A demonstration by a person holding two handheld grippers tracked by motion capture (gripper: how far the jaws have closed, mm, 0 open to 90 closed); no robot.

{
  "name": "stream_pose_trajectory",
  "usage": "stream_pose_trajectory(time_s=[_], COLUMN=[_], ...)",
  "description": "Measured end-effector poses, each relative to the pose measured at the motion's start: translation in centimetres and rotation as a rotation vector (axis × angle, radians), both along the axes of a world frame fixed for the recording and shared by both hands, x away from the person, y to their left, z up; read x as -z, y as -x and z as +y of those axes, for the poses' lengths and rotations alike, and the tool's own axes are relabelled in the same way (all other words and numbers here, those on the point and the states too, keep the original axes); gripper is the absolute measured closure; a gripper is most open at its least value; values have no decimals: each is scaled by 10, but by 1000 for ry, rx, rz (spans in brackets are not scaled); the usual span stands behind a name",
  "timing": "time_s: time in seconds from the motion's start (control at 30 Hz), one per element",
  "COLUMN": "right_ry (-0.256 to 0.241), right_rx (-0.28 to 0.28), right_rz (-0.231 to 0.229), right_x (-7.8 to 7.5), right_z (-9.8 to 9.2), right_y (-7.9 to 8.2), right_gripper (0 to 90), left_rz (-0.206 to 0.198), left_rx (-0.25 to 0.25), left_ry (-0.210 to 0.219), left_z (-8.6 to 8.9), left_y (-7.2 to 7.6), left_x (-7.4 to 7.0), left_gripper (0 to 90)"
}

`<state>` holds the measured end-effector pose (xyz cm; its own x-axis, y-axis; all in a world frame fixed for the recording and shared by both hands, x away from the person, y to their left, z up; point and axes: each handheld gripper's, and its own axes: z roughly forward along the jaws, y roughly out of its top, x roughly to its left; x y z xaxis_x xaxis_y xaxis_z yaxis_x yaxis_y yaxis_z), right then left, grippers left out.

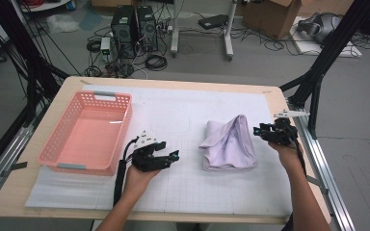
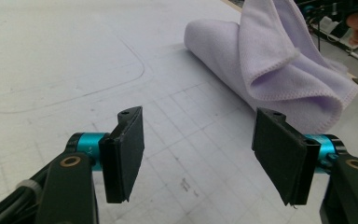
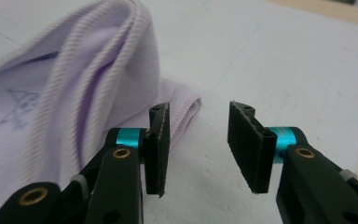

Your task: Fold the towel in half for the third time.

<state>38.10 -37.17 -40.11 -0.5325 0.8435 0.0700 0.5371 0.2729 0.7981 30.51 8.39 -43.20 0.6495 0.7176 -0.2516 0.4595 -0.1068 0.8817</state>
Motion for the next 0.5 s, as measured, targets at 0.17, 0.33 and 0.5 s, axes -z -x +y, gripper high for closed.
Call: stream_pose_trajectory(time_s=[0.17, 0.33, 0.5], right_ry=[-26, -40, 69], right_rx=[-28, -90, -88], right_rz=[-6, -2, 57], right_x=[-3, 6, 20], right_z=[5, 26, 38], right_y=[27, 50, 52], right_gripper=[527, 500, 811], left_rz=[-13, -41, -58], left_rx=[0, 1, -8], left_ry=[-7, -15, -1], left_z=[12, 21, 30], left_y=[9, 18, 23], left_x=[2, -1, -4], left_gripper=[316, 314, 313])
